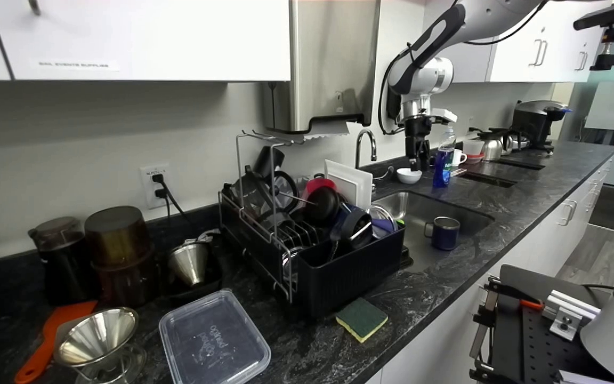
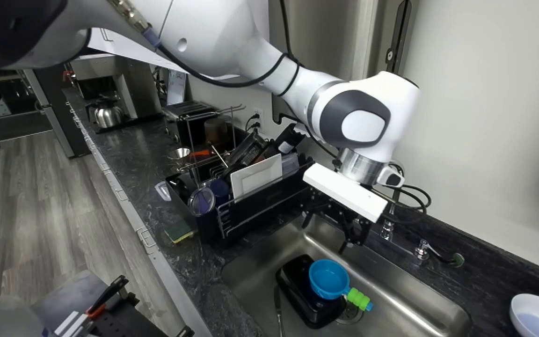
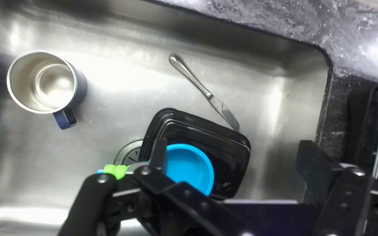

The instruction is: Put the blue pan on the the dish dryer

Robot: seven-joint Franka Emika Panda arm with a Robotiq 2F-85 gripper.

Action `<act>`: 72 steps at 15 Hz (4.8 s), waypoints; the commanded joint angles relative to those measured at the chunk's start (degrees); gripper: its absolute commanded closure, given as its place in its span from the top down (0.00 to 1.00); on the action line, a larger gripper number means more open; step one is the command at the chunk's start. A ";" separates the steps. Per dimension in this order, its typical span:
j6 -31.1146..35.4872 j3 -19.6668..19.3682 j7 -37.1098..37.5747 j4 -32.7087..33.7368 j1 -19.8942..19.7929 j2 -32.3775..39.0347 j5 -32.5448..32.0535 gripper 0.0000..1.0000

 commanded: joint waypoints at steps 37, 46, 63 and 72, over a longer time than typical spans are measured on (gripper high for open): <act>7.46 2.81 -36.88 3.56 -7.47 7.58 -0.44 1.00; 7.69 2.50 -35.63 4.29 -8.20 8.45 -0.74 1.00; 33.43 7.98 -68.29 -3.66 -13.00 10.85 3.32 1.00; 35.17 12.24 -75.22 -2.51 -15.25 15.41 8.29 1.00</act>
